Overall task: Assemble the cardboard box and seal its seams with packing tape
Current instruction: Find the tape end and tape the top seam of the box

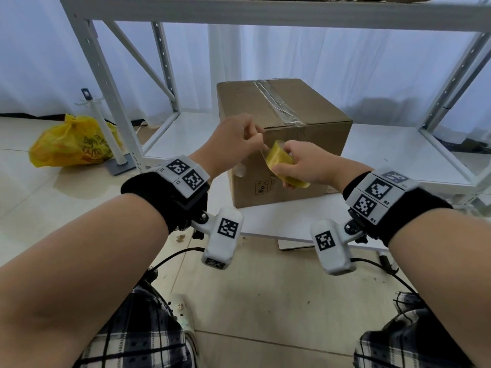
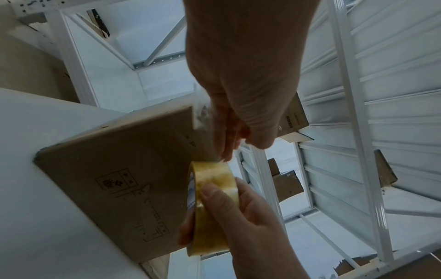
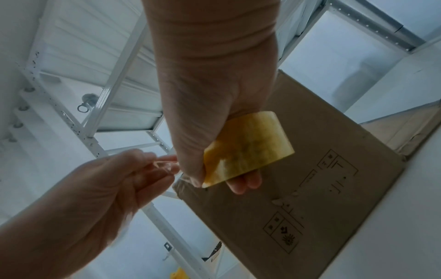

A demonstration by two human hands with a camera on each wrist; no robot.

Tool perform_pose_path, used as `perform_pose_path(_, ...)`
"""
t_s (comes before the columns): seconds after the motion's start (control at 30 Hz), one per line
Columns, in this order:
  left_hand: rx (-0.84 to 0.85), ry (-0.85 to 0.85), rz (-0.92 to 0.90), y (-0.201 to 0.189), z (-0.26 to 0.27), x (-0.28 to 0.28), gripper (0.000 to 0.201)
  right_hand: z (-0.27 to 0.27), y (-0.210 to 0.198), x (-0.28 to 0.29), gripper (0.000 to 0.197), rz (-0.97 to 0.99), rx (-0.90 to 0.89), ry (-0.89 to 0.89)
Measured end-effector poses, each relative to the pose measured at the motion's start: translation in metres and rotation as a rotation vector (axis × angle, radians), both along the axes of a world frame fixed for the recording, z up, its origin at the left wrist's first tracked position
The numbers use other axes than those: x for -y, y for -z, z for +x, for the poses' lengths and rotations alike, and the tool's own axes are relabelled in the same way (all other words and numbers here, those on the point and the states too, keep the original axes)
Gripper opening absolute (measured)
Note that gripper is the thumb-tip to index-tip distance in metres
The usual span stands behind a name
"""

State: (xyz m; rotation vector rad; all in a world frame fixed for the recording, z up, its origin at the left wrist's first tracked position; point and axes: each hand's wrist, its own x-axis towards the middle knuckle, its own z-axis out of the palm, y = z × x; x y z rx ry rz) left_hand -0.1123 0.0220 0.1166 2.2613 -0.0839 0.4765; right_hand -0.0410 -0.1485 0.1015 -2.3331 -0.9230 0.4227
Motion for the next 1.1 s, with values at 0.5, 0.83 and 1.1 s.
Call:
perform_pose_path(0.5,-0.480,-0.009,0.251,0.010,0.005,-0.002,0.019,-0.010,0.004,-0.013,0.034,-0.198,0.141,-0.107)
perform_pose_path(0.83,-0.293,-0.042,0.152,0.013,0.006,0.002,0.006,-0.003,-0.006,-0.009,0.012,-0.242,0.187,-0.194)
perform_pose_path(1.1,-0.184,-0.006,0.198,0.012,0.008,0.011,0.009,-0.001,-0.002,-0.007,0.019,-0.259,0.098,-0.146)
